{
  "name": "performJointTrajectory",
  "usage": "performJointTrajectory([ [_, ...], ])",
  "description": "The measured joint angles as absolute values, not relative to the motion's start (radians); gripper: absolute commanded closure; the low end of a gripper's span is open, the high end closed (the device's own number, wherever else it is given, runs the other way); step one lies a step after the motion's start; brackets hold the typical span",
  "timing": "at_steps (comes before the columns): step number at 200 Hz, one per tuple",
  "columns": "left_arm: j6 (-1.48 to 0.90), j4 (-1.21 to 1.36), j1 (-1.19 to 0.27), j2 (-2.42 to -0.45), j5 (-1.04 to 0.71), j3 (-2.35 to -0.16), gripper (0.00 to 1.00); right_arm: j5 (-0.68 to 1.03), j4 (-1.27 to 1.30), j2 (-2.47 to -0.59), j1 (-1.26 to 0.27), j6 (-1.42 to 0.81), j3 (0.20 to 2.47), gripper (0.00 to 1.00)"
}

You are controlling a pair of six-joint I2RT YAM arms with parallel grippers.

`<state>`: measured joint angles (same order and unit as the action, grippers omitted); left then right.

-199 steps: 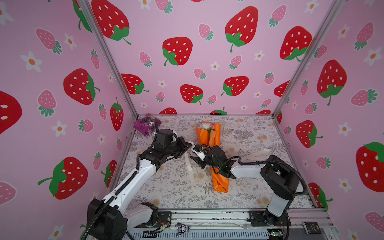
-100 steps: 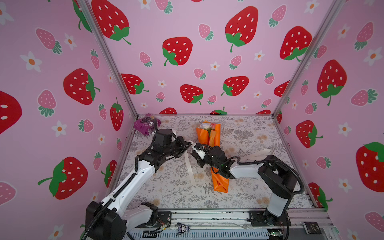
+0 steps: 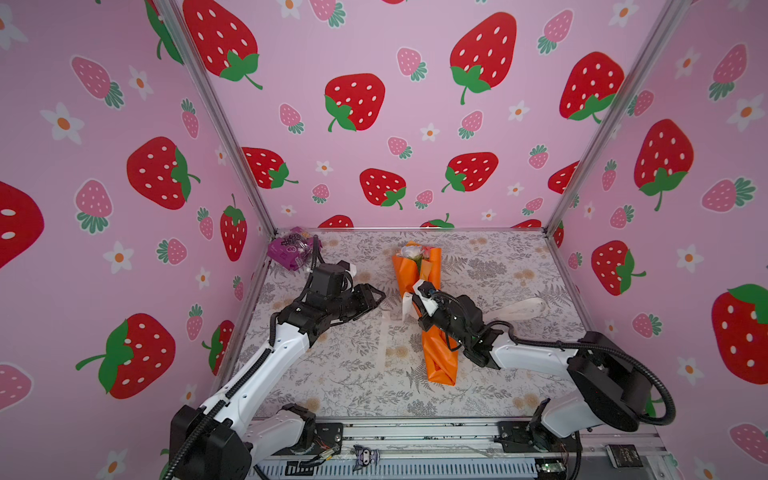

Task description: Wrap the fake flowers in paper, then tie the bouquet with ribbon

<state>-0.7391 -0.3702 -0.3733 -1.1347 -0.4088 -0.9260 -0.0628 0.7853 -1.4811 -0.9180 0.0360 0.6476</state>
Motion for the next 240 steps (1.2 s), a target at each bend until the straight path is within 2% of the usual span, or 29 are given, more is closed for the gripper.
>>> performJointTrajectory([
  [51,-0.458,-0.302,-0.401,-1.148,-0.508,-0.878,0.46,-0.010,0.726,-1.426,-0.843,0.060,0.632,0.97],
  [93,-0.260,-0.249,-0.557,-1.248,-0.498,-0.897,0.44,0.042,0.680,-1.404,-0.828,0.047,0.632,0.98],
  [123,-0.223,-0.181,-0.640,-1.311,-0.452,-0.936,0.43,0.068,0.660,-1.375,-0.828,0.050,0.627,0.98],
  [164,-0.213,-0.129,-0.640,-1.332,-0.347,-0.949,0.42,0.099,0.653,-1.364,-0.828,0.059,0.614,0.98],
  [201,-0.151,-0.139,-0.640,-1.385,-0.373,-1.004,0.42,0.126,0.650,-1.344,-0.827,0.081,0.591,0.98],
  [215,-0.130,-0.150,-0.640,-1.423,-0.392,-1.044,0.43,0.132,0.650,-1.336,-0.826,0.085,0.585,0.98],
  [240,-0.105,-0.164,-0.640,-1.457,-0.419,-1.069,0.53,0.141,0.650,-1.324,-0.826,0.093,0.574,0.98],
])
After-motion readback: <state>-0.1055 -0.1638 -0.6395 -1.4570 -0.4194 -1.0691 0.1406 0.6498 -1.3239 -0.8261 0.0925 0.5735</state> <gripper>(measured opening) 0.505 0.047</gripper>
